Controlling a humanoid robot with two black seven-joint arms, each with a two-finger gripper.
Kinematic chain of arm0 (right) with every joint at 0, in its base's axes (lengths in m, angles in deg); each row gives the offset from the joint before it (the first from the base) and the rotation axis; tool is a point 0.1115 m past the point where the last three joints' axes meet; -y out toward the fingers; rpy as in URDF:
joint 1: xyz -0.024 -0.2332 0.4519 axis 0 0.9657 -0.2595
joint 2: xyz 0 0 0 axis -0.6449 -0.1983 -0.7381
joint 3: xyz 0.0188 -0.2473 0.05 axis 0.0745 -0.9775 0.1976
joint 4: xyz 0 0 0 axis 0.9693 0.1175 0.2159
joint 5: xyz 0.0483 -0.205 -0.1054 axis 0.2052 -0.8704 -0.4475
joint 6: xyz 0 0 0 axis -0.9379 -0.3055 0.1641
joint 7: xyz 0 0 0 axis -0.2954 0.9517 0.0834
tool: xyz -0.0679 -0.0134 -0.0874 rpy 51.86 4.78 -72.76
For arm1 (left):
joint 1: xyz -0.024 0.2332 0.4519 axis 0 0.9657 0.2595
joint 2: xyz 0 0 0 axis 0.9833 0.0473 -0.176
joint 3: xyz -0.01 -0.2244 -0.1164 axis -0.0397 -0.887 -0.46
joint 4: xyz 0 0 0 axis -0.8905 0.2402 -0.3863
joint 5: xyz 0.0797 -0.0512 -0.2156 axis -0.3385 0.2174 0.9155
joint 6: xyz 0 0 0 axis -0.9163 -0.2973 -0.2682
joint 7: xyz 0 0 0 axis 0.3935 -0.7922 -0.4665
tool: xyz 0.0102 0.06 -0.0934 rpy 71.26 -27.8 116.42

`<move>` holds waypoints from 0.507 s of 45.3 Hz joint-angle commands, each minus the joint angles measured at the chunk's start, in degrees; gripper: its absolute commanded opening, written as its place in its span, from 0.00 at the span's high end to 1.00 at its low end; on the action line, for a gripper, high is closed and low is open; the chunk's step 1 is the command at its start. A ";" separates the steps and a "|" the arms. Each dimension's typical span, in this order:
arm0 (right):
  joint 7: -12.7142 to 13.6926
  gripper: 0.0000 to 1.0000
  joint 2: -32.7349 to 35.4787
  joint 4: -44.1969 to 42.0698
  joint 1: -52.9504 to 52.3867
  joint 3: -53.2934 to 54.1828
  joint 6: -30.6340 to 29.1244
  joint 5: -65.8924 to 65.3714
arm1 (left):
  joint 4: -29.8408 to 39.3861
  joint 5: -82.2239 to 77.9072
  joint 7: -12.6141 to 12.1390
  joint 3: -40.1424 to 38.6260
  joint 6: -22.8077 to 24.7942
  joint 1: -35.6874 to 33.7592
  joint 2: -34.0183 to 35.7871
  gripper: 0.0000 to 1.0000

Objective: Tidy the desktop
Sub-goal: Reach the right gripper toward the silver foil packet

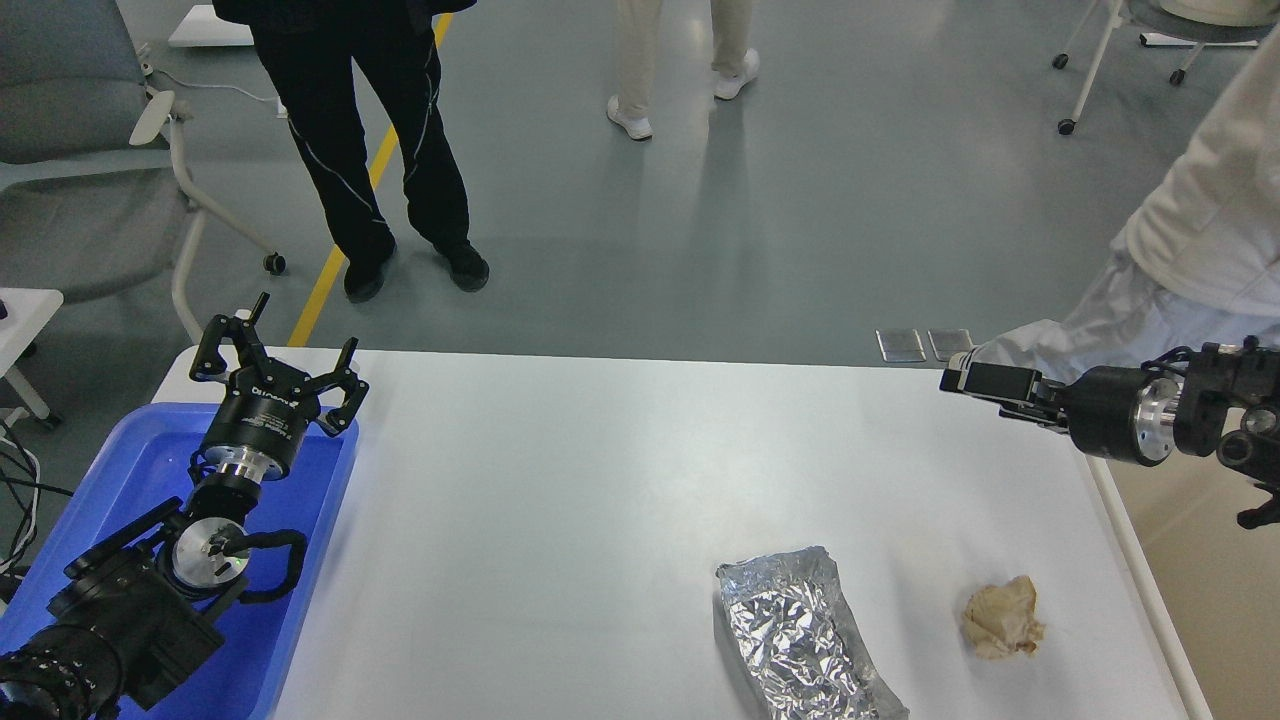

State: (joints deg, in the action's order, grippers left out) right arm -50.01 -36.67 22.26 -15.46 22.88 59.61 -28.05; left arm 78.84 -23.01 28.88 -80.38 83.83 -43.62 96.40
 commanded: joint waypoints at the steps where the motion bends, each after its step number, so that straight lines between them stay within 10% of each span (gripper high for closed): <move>1: 0.17 0.01 1.74 6.37 -5.89 -11.37 -0.26 -3.30 | 0.00 -0.01 0.00 0.00 0.00 -0.01 -0.07 0.00; 23: 0.17 0.01 -5.55 12.09 -6.85 -14.27 -0.35 -12.98 | 0.00 -0.01 0.00 0.00 0.00 -0.01 0.01 0.00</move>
State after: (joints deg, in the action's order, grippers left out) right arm -49.85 -37.90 32.18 -21.42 11.15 59.33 -38.27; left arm 78.84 -23.02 28.88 -80.38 83.84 -43.63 96.40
